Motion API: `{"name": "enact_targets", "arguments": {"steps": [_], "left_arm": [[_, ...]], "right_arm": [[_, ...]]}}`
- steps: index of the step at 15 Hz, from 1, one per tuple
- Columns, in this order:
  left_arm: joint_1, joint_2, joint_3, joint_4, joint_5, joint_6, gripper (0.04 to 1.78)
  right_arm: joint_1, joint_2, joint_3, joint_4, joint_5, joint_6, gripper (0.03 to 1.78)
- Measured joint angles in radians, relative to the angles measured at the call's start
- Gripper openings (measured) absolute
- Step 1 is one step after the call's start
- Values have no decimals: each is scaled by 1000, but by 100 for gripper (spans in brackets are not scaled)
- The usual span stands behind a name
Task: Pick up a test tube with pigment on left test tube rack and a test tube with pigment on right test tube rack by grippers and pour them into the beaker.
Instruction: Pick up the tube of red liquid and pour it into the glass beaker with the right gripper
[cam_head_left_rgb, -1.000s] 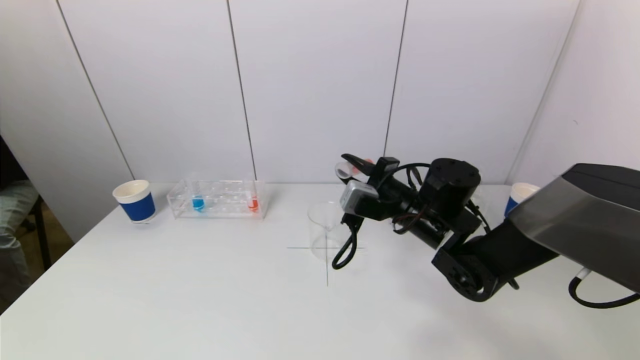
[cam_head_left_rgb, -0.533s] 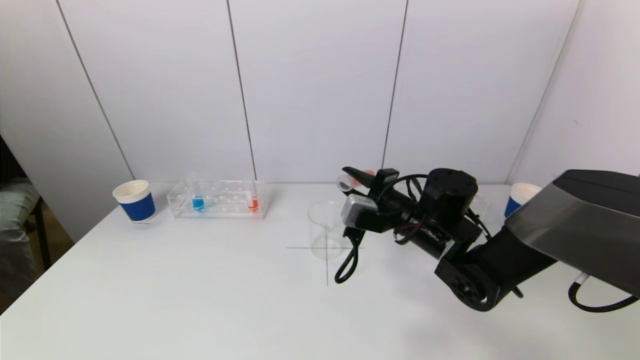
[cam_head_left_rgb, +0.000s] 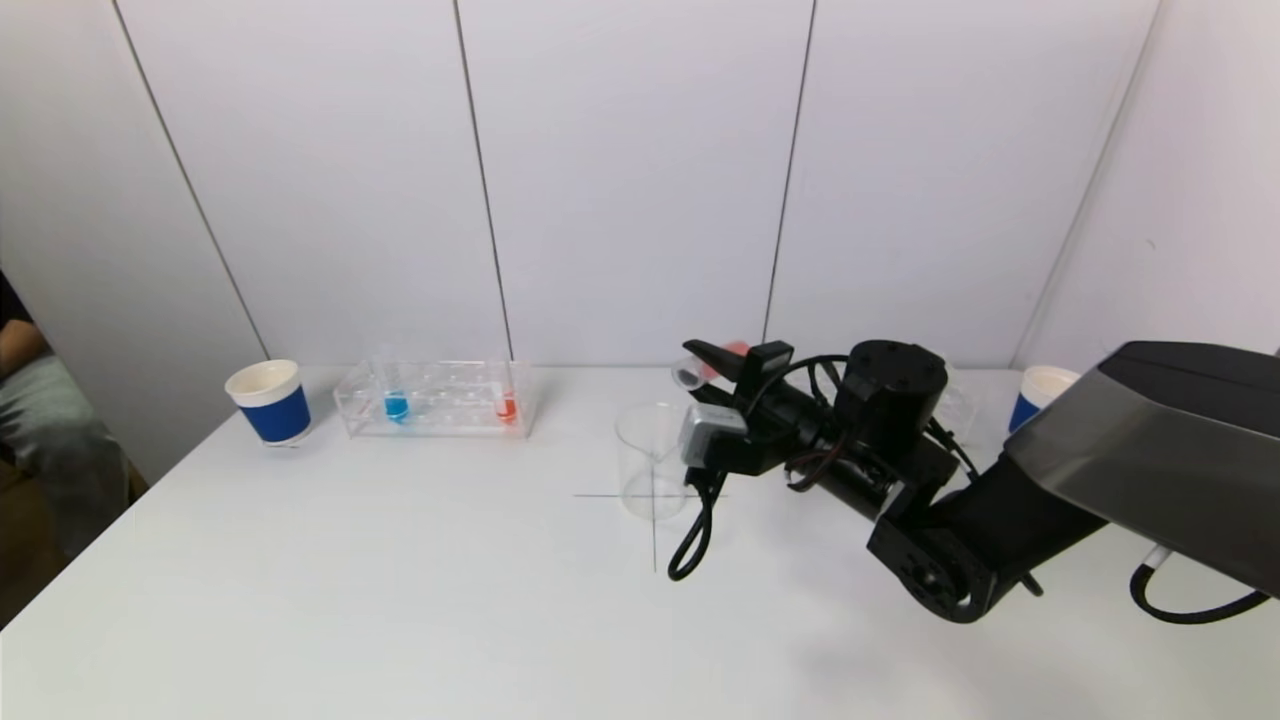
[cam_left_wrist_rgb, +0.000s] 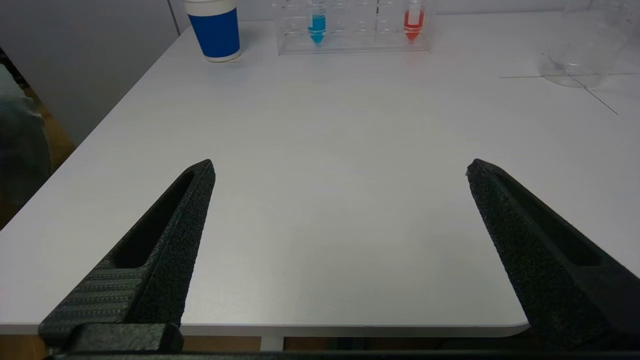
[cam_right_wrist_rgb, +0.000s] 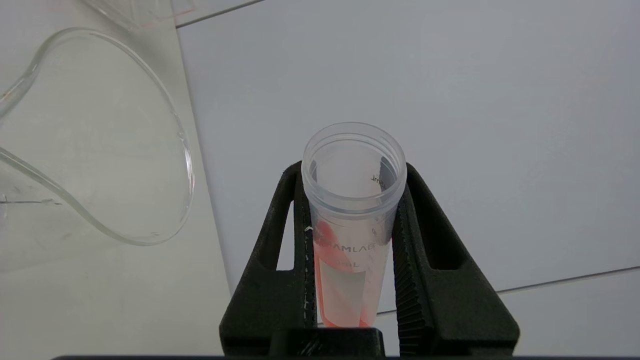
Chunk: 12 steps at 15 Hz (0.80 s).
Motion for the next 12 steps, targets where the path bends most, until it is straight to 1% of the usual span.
{"name": "enact_targets", "arguments": {"steps": [6, 9, 11, 12], "left_arm": [[-1, 0, 0, 0, 0, 0, 176], [-1, 0, 0, 0, 0, 0, 176], [0, 0, 0, 0, 0, 0, 176], [0, 0, 0, 0, 0, 0, 176]], "right_arm": [[5, 9, -24, 33, -12, -41, 49], [13, 27, -46, 35, -30, -51, 49], [14, 38, -58, 41, -36, -67, 49], [17, 43, -63, 42, -49, -76, 49]]}}
